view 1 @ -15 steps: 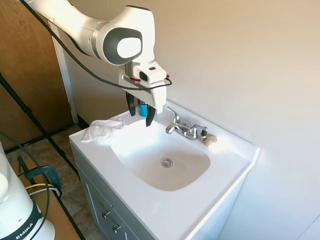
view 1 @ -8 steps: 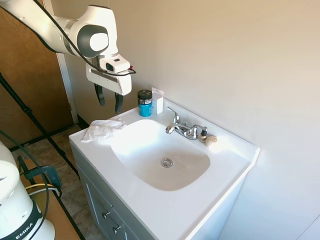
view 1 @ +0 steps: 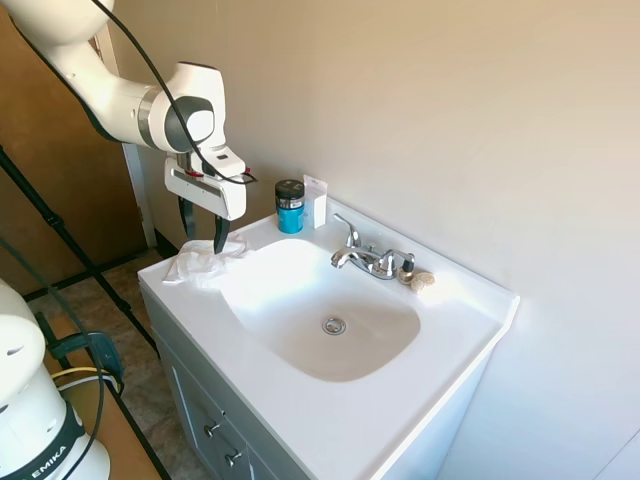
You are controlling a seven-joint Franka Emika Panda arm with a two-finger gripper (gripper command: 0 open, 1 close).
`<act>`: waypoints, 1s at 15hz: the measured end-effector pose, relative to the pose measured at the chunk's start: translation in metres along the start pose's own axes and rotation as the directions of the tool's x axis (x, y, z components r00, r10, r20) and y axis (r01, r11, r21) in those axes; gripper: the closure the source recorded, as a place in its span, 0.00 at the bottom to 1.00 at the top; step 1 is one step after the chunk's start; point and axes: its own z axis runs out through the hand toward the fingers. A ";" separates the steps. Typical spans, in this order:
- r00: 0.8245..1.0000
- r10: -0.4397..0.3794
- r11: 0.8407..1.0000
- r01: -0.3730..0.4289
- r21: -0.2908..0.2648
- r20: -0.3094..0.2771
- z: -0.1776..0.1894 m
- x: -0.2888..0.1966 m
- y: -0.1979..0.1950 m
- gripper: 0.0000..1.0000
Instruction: Throw the tissue in the trash bin
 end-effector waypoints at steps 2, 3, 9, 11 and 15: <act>1.000 0.007 1.000 -0.007 -0.010 0.013 0.009 0.002 -0.001 0.00; 1.000 0.013 1.000 -0.013 -0.014 0.018 0.013 0.004 0.000 0.00; 0.998 0.036 0.999 -0.034 -0.039 0.048 0.035 0.015 -0.001 1.00; 0.998 0.030 0.999 -0.029 -0.039 0.049 0.036 0.013 -0.004 1.00; 0.999 0.023 0.999 -0.021 -0.038 0.048 0.036 0.011 -0.005 1.00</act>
